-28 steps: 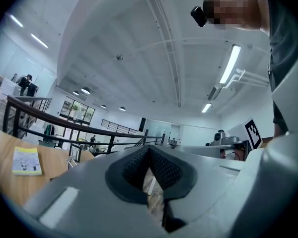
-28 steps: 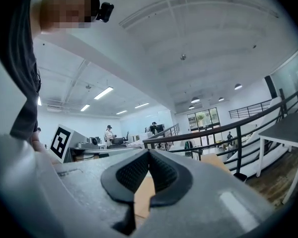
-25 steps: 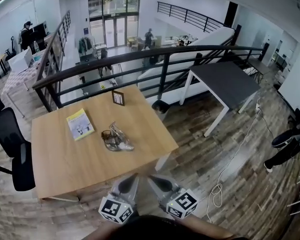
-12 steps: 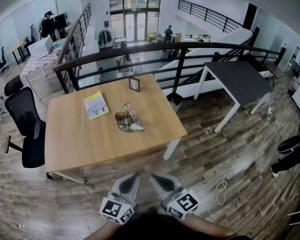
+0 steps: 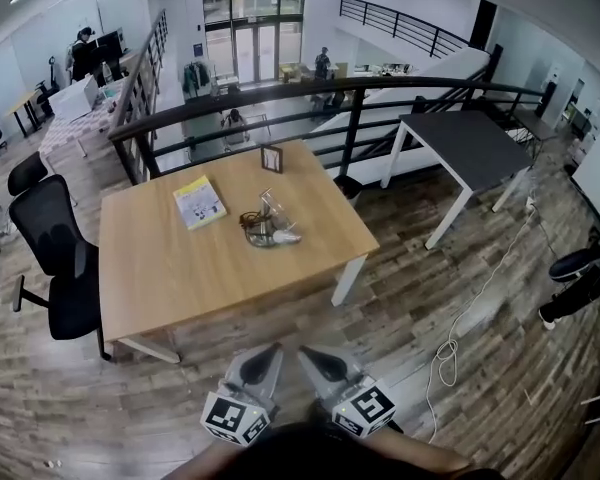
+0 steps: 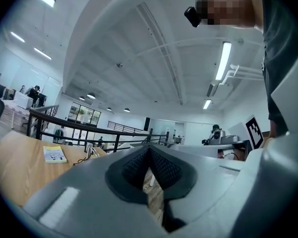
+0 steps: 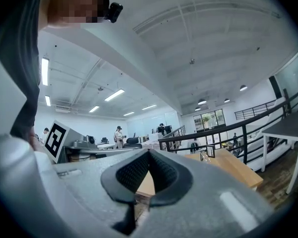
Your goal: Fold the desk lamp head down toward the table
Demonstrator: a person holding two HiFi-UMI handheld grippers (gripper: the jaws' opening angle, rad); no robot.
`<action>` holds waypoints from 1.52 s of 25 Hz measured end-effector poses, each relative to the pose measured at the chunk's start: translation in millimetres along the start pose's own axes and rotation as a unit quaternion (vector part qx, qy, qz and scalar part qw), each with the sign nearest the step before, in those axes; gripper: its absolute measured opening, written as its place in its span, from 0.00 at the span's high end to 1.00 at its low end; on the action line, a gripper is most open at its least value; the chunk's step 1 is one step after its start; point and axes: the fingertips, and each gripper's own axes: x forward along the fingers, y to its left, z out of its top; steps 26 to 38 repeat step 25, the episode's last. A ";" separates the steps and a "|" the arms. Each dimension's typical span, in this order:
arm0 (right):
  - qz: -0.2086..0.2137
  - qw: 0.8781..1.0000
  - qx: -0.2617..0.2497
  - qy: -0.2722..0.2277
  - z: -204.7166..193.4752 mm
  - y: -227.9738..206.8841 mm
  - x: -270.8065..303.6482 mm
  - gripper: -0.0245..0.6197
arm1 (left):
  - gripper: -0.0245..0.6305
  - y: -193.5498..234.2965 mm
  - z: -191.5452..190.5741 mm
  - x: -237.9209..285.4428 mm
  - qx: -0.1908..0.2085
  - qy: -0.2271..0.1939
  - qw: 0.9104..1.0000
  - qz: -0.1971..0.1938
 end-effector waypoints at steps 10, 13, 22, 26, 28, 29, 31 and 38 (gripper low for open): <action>-0.036 0.999 0.008 -0.009 -15.7 97.4 3.2 0.96 | 0.96 5.4 8.5 -93.3 0.006 0.009 0.999 -0.043; -0.047 0.999 0.010 -0.014 -22.4 121.0 1.1 0.96 | 0.96 4.3 4.4 -114.4 0.009 0.015 0.998 -0.060; -0.075 0.997 0.002 -0.028 -25.9 150.9 -2.4 0.96 | 0.96 5.1 4.6 -142.7 0.013 0.013 0.996 -0.089; -0.077 0.996 -0.007 -0.035 -20.8 155.7 2.4 0.96 | 0.96 9.0 10.0 -147.4 0.018 0.003 0.996 -0.092; -0.077 0.996 -0.007 -0.035 -20.8 155.7 2.4 0.96 | 0.96 9.0 10.0 -147.4 0.018 0.003 0.996 -0.092; -0.077 0.996 -0.007 -0.035 -20.8 155.7 2.4 0.96 | 0.96 9.0 10.0 -147.4 0.018 0.003 0.996 -0.092; -0.077 0.996 -0.007 -0.035 -20.8 155.7 2.4 0.96 | 0.96 9.0 10.0 -147.4 0.018 0.003 0.996 -0.092; -0.077 0.996 -0.007 -0.035 -20.8 155.7 2.4 0.96 | 0.96 9.0 10.0 -147.4 0.018 0.003 0.996 -0.092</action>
